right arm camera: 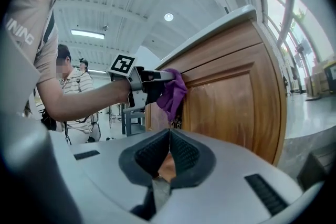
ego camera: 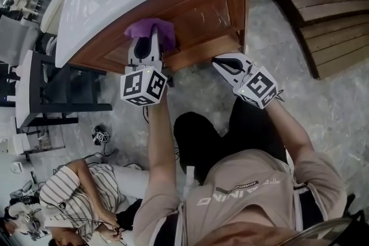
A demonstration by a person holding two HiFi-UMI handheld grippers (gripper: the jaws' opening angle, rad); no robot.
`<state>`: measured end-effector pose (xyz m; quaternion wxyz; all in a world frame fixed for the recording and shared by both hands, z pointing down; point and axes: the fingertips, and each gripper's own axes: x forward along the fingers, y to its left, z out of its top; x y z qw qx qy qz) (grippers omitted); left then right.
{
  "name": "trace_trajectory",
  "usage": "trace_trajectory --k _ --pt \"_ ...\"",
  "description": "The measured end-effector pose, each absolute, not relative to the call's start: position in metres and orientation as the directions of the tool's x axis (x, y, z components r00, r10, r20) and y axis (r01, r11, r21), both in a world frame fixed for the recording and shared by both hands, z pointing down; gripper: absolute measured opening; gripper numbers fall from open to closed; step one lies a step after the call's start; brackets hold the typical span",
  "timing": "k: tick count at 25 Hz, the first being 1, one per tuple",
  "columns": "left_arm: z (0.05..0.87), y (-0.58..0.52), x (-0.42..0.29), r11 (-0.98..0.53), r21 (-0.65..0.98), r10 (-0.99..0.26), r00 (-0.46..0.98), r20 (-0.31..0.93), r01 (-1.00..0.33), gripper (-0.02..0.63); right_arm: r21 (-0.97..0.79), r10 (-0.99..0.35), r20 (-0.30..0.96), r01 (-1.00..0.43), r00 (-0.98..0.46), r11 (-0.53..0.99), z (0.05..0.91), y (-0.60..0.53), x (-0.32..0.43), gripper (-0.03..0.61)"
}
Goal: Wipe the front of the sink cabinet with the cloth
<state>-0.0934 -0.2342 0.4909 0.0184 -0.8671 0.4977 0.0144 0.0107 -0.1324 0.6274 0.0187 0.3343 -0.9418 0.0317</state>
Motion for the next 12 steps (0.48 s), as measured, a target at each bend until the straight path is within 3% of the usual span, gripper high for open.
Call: trace_trajectory --k 12 --pt "0.497 -0.232 0.036 -0.684 -0.002 -0.728 0.683 -0.053 -0.730 0.067 -0.061 -0.732 0.060 -0.735 -0.679 0.676 0.631 -0.118 0.082 0.014"
